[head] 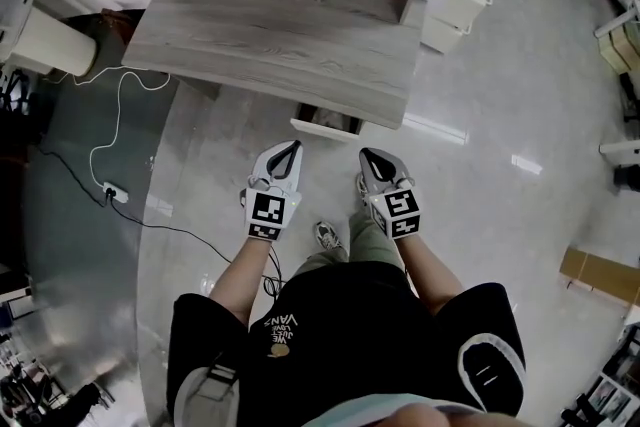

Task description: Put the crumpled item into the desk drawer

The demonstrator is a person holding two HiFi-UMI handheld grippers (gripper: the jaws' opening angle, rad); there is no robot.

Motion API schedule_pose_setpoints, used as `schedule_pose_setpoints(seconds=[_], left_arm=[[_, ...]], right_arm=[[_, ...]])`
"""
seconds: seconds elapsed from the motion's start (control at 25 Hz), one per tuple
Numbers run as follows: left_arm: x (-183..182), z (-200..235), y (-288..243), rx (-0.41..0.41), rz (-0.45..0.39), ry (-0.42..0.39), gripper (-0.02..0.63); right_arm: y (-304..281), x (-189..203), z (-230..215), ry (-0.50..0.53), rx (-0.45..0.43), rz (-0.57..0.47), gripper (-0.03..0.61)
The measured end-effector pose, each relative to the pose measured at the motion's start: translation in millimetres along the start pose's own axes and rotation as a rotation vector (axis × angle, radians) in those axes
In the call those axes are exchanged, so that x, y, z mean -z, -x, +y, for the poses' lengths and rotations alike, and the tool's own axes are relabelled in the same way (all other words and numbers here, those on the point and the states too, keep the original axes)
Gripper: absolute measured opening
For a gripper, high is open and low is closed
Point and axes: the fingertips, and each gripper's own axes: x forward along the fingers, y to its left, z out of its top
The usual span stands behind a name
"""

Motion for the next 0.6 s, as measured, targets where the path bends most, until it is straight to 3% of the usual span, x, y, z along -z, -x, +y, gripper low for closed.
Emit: schedule_pose_setpoints(seconds=[0.24, 0.6], left_arm=[[-9.2, -0.9, 33.3, -0.018, -0.042, 0.051, 0.052], [-10.6, 1.1, 77.2, -0.066, -0.067, 0.093, 0.052]], right_arm=[[17.9, -21.5, 19.0, 0.038, -0.024, -0.013, 0.003], [37.5, -47.3, 45.0, 0.019, -0.051, -0.042, 0.003]])
